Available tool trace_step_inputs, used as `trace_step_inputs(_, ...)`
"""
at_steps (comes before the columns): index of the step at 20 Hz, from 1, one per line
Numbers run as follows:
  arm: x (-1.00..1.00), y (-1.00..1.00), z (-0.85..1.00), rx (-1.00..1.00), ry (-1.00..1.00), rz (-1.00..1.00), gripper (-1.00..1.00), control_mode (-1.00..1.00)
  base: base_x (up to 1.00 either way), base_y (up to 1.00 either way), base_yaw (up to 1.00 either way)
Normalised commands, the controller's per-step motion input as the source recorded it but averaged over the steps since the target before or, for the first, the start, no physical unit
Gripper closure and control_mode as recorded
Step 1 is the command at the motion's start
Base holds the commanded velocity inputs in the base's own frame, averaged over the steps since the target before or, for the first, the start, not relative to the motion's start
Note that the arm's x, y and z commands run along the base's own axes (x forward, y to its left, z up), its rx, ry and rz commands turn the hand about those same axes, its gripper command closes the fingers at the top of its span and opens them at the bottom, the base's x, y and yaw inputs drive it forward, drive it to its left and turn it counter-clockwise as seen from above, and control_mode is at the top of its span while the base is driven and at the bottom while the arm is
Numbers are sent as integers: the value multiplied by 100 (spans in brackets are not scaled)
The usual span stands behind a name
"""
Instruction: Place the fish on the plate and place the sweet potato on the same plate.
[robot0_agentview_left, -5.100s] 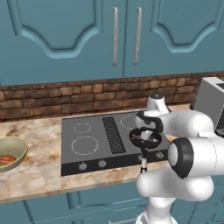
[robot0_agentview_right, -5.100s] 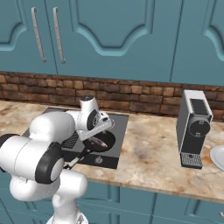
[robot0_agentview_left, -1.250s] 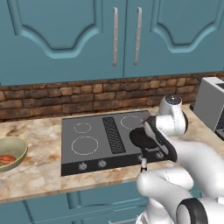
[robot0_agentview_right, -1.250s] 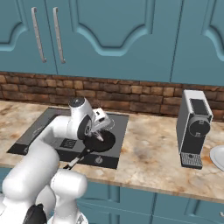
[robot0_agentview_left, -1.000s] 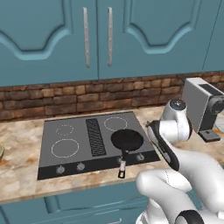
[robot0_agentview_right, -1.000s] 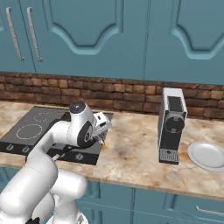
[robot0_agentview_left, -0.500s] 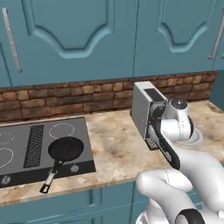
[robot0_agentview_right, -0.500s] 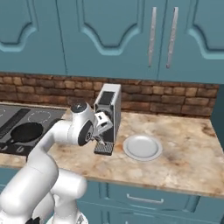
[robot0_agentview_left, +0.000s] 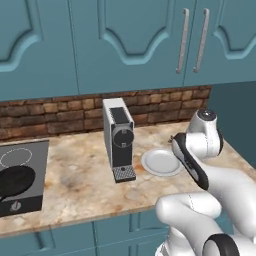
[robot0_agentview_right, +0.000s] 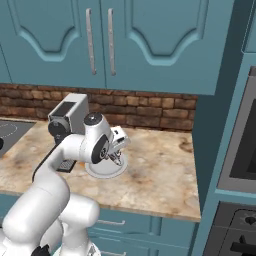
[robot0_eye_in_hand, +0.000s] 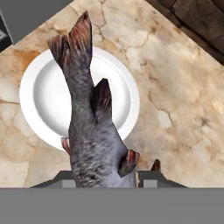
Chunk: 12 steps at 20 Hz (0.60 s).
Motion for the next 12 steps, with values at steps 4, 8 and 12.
trace_step_inputs(4,16,0,0,0,0,0,100,-100,40,-5,4)
trace_step_inputs(8,49,16,0,0,6,0,100,-100,0,0,0)
trace_step_inputs(12,39,21,0,0,7,0,100,-100,0,0,0)
